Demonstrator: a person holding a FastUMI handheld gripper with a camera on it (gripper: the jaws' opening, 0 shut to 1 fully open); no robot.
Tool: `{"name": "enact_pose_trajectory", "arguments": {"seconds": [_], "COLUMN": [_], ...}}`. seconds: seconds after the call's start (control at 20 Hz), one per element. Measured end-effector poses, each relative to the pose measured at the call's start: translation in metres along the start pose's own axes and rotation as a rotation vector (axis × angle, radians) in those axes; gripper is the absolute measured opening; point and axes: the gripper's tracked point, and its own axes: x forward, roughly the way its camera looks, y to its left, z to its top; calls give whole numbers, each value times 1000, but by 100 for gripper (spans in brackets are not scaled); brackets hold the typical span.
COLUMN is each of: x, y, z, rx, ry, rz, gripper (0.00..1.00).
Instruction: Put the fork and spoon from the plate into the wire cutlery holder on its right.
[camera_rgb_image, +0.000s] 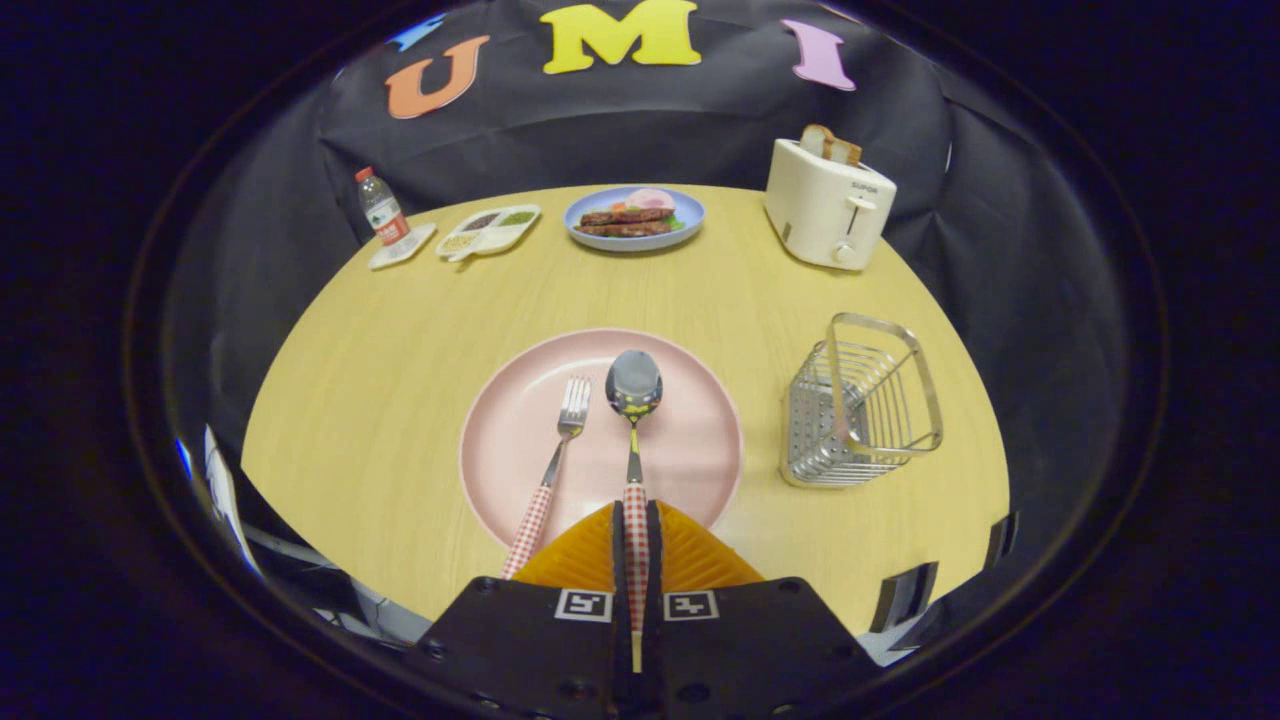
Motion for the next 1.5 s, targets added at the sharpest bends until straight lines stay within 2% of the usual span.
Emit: {"name": "enact_pose_trajectory", "arguments": {"seconds": [0.3, 0.45, 0.95, 1.15, 1.5], "x": [-66, -78, -38, -20, -19], "y": [-74, -108, -128, -132, -134], "z": [31, 37, 29, 32, 39], "rx": [109, 123, 206, 234, 271], "ry": [74, 142, 449, 506, 571], "rz": [-57, -105, -46, -63, -86], "gripper": [4, 4, 4, 4, 5]}}
